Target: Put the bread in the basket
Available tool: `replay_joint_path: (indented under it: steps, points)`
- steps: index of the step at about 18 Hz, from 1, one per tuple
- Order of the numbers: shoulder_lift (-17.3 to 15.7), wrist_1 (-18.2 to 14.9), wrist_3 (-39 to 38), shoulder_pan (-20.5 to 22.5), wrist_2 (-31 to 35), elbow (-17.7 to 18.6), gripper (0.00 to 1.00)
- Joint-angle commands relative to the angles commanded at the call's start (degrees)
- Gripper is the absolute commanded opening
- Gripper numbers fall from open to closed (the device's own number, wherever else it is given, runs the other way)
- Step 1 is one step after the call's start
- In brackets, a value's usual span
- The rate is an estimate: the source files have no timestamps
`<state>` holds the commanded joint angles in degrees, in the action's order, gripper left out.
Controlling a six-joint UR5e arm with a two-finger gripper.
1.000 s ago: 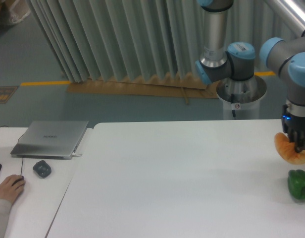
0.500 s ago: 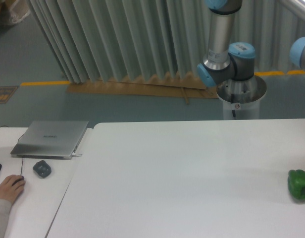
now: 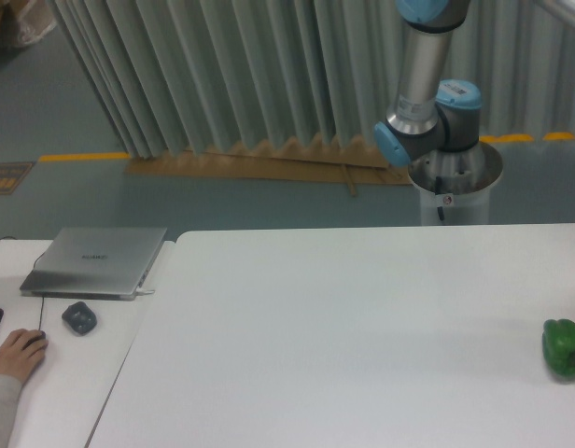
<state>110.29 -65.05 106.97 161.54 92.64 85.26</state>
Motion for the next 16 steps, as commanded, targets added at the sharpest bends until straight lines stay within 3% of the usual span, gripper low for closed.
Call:
replay_joint_path:
  steps: [7, 13, 14, 15, 16]
  points:
    - [5.5, 6.7, -1.0, 1.1, 0.1, -1.7, 0.26]
    - [6.2, 7.2, -1.6, 0.7, 0.1, -2.2, 0.29]
    - [6.2, 7.2, -2.5, 0.5, 0.1, -2.1, 0.44]
    - [6.2, 7.3, -2.6, 0.4, 0.1, -2.0, 0.85]
    - [6.0, 7.3, -2.6, 0.4, 0.1, -1.9, 1.00]
